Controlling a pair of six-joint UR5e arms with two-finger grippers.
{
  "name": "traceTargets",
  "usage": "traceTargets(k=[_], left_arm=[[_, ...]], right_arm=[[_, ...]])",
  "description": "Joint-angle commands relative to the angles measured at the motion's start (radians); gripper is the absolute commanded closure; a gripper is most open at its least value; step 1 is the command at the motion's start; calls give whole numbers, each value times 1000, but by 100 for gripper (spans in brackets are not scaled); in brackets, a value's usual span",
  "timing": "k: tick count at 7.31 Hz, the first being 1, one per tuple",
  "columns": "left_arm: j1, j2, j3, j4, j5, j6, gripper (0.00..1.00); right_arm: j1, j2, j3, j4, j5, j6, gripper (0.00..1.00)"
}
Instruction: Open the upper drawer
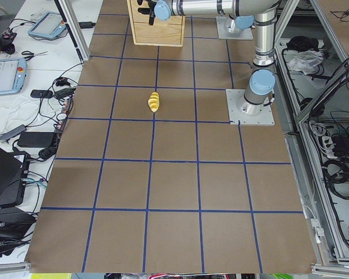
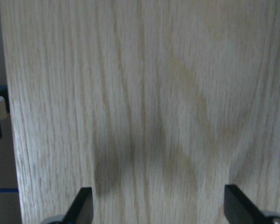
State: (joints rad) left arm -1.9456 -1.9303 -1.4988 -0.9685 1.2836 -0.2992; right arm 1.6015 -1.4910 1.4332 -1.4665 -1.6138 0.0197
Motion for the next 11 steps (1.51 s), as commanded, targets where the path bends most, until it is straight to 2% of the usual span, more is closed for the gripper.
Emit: traceTargets(k=[1,7,10,11], left_arm=[[-1,-16,0,16,-1,-5,0],[-6,-35,0,24,-10,9,0],[-4,-33,0,24,3,9,0],[-4,-35,0,22,41,21,0]], right_arm=[[0,0,-1,0,0,0,0],[0,0,-1,0,0,0,0],[0,0,0,0,0,0,0],[0,0,1,0,0,0,0]])
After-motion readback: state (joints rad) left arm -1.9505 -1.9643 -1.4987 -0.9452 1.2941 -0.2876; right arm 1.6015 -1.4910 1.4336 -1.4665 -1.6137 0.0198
